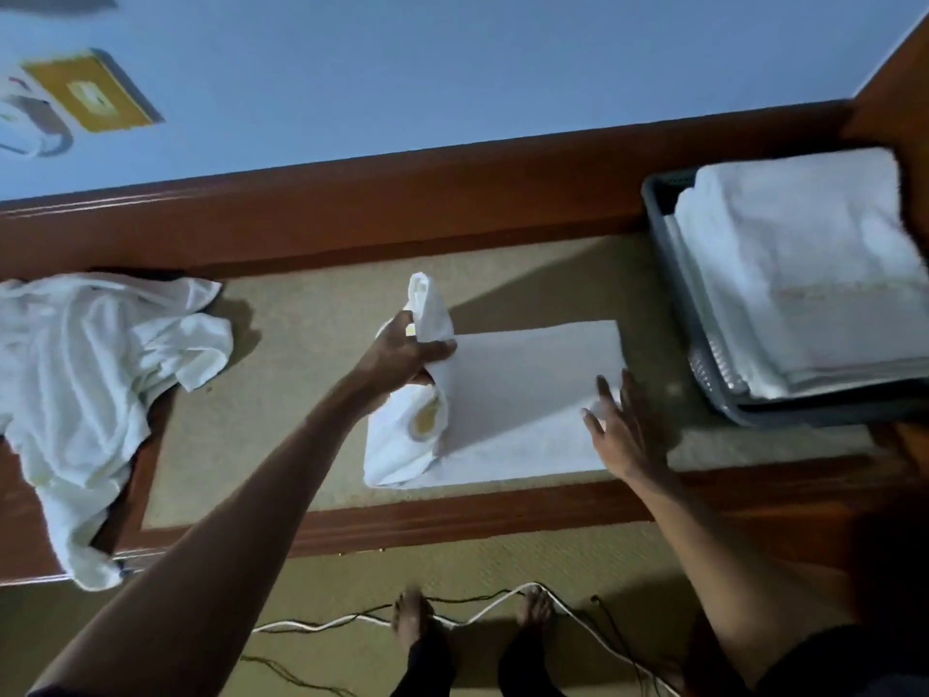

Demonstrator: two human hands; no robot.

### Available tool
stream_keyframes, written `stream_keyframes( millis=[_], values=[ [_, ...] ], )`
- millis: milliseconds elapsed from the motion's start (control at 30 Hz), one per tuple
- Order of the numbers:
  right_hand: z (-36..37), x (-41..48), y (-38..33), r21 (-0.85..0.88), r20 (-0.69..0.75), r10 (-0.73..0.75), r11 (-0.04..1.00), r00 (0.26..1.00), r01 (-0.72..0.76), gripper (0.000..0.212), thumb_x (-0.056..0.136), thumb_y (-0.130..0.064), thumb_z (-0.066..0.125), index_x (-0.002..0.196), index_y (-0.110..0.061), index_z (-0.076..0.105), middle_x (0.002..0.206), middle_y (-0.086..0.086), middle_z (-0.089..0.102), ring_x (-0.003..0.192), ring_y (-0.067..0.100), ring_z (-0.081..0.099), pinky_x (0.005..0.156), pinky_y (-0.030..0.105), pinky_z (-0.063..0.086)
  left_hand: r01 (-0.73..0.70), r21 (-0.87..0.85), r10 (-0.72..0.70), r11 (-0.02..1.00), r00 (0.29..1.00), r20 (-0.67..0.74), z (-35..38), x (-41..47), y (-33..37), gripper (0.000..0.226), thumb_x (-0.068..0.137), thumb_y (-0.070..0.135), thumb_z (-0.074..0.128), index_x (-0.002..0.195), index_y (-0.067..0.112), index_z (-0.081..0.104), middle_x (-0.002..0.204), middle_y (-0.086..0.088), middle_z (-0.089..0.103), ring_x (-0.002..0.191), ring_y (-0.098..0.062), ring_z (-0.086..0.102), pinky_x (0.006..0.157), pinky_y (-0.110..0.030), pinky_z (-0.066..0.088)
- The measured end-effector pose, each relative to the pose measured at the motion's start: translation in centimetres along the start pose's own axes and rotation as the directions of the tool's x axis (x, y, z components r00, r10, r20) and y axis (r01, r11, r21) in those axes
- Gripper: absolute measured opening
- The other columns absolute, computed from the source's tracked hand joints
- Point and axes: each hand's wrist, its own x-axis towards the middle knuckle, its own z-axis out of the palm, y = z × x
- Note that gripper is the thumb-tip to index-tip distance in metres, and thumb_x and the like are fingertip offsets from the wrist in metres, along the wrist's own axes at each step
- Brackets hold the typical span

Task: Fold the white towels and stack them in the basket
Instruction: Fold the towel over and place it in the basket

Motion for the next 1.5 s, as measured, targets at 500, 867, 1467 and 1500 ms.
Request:
stream_keyframes(
  millis=[500, 867, 1467, 1500],
  values=[
    [-4.5, 0.1, 4.1, 0.863, 0.118, 0.204, 0.463, 0.972, -0.202, 0.039, 0.107, -0.040, 0.043, 0.114, -0.011, 0.069, 0.105, 0.009, 0.075, 0.097, 0.026, 0.071, 0.091, 0.049, 0.056, 0.086, 0.298, -0.110, 0.951, 0.992, 0.064, 21.7, 8.4, -0.9, 0.071, 0.090, 0.042, 0.076, 0.144, 0.016, 0.038, 0.104, -0.011, 0.075, 0.075, -0.024, 0.076, 0.065, -0.036, 0.063],
    [-3.9, 1.2, 2.5, 0.520, 0.291, 0.196, 0.789, 0.936, -0.327, 0.086, 0.090, -0.035, 0.075, 0.154, 0.000, 0.030, 0.155, 0.020, 0.041, 0.142, 0.035, 0.041, 0.112, 0.037, 0.034, 0.143, 0.600, 0.037, 0.787, 0.960, -0.278, 13.7, 6.0, -2.1, 0.031, 0.095, 0.024, 0.064, 0.125, 0.017, 0.062, 0.110, -0.009, 0.074, 0.111, -0.030, 0.064, 0.099, -0.040, 0.049],
    [-4.5, 5.5, -7.6, 0.552, -0.138, 0.028, 0.832, 0.990, 0.053, 0.050, 0.086, -0.005, 0.062, 0.134, -0.005, 0.048, 0.122, 0.017, 0.056, 0.106, 0.041, 0.060, 0.081, 0.047, 0.050, 0.569, -0.304, -0.515, 0.764, 0.822, 0.244, 4.2, 0.5, -10.7, 0.065, 0.080, 0.025, 0.088, 0.136, 0.009, 0.059, 0.136, -0.014, 0.066, 0.125, -0.036, 0.062, 0.104, -0.052, 0.052],
    [-4.3, 6.0, -8.4, 0.565, -0.122, 0.038, 0.824, 0.992, 0.038, 0.048, 0.086, -0.004, 0.062, 0.133, -0.005, 0.049, 0.121, 0.016, 0.057, 0.107, 0.038, 0.060, 0.084, 0.046, 0.050, 0.579, -0.325, -0.497, 0.748, 0.813, 0.303, 4.0, 0.6, -10.7, 0.057, 0.086, 0.020, 0.081, 0.136, 0.007, 0.058, 0.136, -0.017, 0.065, 0.125, -0.038, 0.062, 0.103, -0.052, 0.053]
  ],
)
